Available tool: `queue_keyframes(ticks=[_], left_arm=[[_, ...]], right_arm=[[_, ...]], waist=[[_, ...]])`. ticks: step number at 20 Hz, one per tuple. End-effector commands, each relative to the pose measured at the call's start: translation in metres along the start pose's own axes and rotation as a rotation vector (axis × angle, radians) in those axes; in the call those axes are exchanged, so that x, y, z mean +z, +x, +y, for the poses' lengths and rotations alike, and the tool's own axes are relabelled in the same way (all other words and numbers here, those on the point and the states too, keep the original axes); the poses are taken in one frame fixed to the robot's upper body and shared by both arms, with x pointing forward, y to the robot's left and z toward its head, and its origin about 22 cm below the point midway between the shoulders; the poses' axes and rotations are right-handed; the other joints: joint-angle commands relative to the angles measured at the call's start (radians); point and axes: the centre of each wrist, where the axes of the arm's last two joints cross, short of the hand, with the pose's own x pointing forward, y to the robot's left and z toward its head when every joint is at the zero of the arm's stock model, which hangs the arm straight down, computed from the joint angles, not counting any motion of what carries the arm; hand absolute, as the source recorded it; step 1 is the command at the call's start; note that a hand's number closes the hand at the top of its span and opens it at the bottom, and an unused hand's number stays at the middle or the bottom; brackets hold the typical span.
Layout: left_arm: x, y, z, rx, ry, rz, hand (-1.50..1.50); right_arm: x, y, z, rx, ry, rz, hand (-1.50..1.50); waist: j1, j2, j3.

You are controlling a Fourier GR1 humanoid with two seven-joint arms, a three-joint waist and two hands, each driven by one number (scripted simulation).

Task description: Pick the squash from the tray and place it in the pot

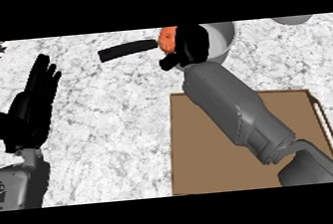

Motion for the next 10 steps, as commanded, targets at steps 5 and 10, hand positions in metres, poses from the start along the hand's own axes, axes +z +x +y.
queue_keyframes(ticks=[5,10], left_arm=[[-0.002,0.008,-0.003,0.005,-0.006,-0.008,0.0],[-0.002,0.007,0.0,-0.007,0.004,0.009,0.0]], right_arm=[[-0.006,-0.012,-0.01,-0.364,0.035,-0.055,-1.5],[-0.009,-0.019,-0.018,-0.577,-0.038,-0.069,-1.5]], waist=[[0.008,0.007,0.003],[-0.002,-0.005,0.002]])
